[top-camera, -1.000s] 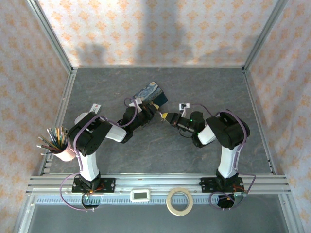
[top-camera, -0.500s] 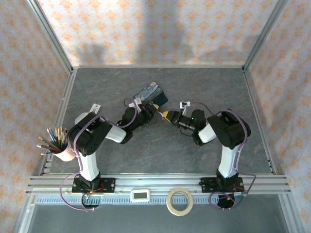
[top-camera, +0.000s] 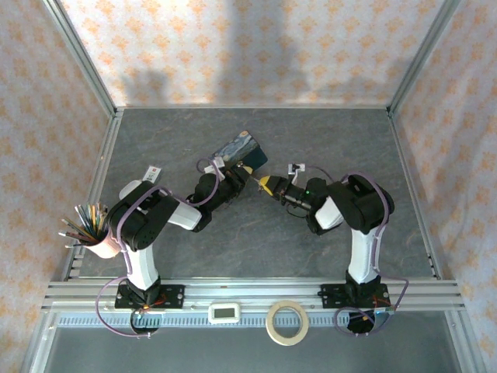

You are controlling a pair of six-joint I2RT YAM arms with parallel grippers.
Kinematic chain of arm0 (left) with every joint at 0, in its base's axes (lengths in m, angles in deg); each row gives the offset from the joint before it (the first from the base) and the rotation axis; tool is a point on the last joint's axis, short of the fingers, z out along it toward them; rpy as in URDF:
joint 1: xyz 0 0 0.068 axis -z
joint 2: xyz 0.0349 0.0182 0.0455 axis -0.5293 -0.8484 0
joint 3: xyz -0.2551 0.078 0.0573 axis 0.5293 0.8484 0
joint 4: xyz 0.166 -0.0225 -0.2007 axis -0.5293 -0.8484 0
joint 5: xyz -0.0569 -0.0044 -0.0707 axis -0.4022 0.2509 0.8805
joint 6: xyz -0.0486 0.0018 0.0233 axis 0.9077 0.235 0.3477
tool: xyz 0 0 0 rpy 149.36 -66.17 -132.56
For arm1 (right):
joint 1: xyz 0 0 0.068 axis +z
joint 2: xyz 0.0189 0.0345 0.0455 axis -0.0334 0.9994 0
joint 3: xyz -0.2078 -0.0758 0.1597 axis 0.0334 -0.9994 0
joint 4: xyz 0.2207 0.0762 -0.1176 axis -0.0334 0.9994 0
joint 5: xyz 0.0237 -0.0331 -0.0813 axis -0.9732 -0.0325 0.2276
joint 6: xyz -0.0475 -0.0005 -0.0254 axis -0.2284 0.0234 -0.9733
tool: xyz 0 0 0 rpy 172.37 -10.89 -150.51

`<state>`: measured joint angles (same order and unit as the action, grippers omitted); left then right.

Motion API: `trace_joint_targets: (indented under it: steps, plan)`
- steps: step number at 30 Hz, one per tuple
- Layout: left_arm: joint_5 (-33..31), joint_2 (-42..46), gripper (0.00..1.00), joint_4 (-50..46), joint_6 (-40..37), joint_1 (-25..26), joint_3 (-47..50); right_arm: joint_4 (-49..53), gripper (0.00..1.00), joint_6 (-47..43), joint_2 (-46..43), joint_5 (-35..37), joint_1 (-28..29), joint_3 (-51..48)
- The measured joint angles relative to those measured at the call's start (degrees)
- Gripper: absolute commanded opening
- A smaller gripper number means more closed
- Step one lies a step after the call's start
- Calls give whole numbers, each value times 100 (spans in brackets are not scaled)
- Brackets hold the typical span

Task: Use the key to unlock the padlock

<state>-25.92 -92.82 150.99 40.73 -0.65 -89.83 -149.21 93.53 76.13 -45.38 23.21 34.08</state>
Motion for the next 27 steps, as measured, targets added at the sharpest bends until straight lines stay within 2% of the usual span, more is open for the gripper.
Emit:
trace_joint_targets:
  steps: [12,17,27]
  plan:
    - [-638,356,0,-669,264,203,-2,-116,0,-459,-103,844,385,-208]
    - [-654,356,0,-693,315,208,-7,22,0,-874,-177,887,398,-197]
    - [-597,304,0,-474,317,177,-7,444,0,-1130,-387,953,398,-114]
